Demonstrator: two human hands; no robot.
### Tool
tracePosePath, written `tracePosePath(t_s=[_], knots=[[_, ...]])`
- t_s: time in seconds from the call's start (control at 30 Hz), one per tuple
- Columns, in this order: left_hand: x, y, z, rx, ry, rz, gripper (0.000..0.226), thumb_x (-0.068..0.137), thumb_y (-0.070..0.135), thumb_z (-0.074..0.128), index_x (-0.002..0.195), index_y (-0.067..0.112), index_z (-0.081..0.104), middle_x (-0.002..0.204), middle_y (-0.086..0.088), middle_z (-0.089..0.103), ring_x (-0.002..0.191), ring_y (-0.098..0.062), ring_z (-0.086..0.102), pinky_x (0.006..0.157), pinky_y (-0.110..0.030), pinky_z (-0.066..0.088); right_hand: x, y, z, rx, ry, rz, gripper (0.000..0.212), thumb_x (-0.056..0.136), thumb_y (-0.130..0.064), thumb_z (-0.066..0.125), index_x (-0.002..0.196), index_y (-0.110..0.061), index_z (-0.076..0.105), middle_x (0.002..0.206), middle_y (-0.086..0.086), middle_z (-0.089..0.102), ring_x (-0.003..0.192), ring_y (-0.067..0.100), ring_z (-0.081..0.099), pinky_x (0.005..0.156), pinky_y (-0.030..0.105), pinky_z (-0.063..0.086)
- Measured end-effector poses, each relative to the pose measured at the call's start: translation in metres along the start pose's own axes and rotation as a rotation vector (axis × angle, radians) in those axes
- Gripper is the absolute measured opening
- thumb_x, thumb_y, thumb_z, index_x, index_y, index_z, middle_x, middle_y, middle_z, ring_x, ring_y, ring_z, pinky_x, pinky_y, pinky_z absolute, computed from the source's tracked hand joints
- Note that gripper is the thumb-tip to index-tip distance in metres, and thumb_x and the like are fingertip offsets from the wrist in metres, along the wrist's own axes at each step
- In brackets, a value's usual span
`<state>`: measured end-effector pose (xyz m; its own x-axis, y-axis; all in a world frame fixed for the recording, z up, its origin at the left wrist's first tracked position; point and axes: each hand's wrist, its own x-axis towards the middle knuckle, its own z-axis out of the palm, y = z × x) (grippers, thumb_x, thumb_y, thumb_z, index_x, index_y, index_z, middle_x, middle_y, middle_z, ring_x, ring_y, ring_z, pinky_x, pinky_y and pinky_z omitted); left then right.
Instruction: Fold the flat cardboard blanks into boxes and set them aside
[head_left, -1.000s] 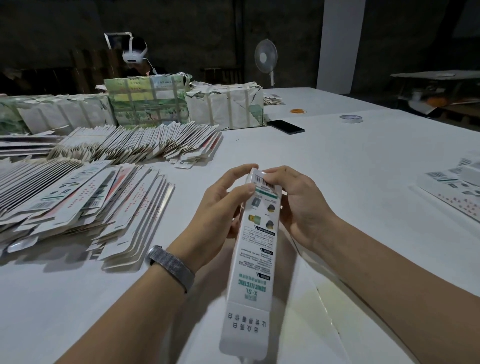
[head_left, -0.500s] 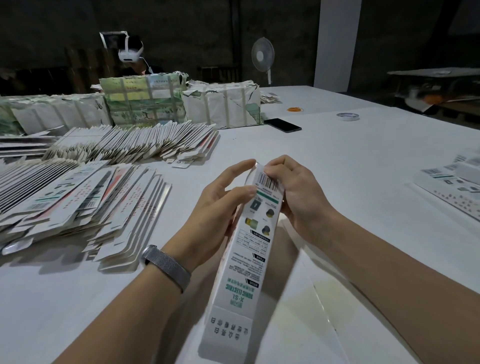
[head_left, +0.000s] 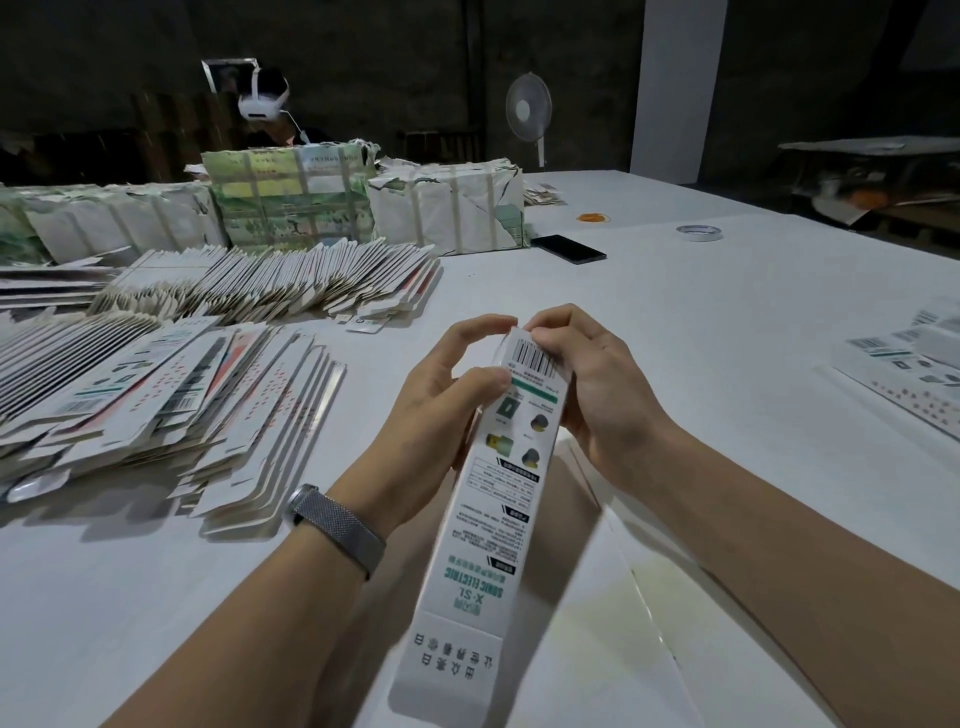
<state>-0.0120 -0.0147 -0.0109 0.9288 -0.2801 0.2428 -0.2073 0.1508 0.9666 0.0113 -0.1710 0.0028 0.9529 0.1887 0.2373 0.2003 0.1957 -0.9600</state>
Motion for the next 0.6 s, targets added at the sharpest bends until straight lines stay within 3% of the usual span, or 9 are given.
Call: tracePosePath(t_s=[0.3,0.4,0.5,0.6], knots=[[0.0010,0.0016,-0.0023,-0.011,0.022,0.003,0.029,0.088,0.023,0.056,0.114,0.033,0.061,0.090,-0.013,0.075,0.070,-0.023,0.072,0.054,-0.029,0.055,-0.0021,0.0022,0.0038,0.063,-0.027,-0.001,0.023,0.104,-0.022,0.046,0.084,-0.021,0.059,0.070,-0.001,0.058,0.070,0.020,0.058,0.066,0.036,0.050],[0.0023,0.0000,-0.0028,-0.029,0.058,0.018,0.027,0.087,0.024,0.055,0.111,0.037,0.062,0.092,-0.014,0.074,0.072,-0.024,0.072,0.054,-0.031,0.056,-0.0022,0.0040,0.0023,0.095,-0.056,-0.001,0.012,0.093,-0.032,0.053,0.098,-0.024,0.060,0.073,-0.002,0.063,0.073,0.020,0.063,0.071,0.040,0.053],[0.0031,-0.0004,-0.0046,-0.079,0.093,0.034,0.028,0.088,0.023,0.055,0.113,0.034,0.058,0.090,-0.014,0.073,0.064,-0.021,0.070,0.048,-0.027,0.053,-0.0016,0.0064,0.0017,0.095,-0.088,-0.005,0.017,0.096,-0.021,0.056,0.110,-0.029,0.054,0.081,-0.001,0.071,0.076,0.022,0.067,0.070,0.036,0.057],[0.0027,0.0001,-0.0046,-0.117,0.107,0.037,0.029,0.087,0.020,0.054,0.115,0.029,0.056,0.083,-0.013,0.072,0.050,-0.014,0.063,0.041,-0.021,0.047,-0.0014,0.0078,0.0022,0.110,-0.072,-0.016,0.020,0.098,-0.012,0.057,0.109,-0.028,0.052,0.089,0.006,0.071,0.076,0.023,0.069,0.065,0.034,0.059]])
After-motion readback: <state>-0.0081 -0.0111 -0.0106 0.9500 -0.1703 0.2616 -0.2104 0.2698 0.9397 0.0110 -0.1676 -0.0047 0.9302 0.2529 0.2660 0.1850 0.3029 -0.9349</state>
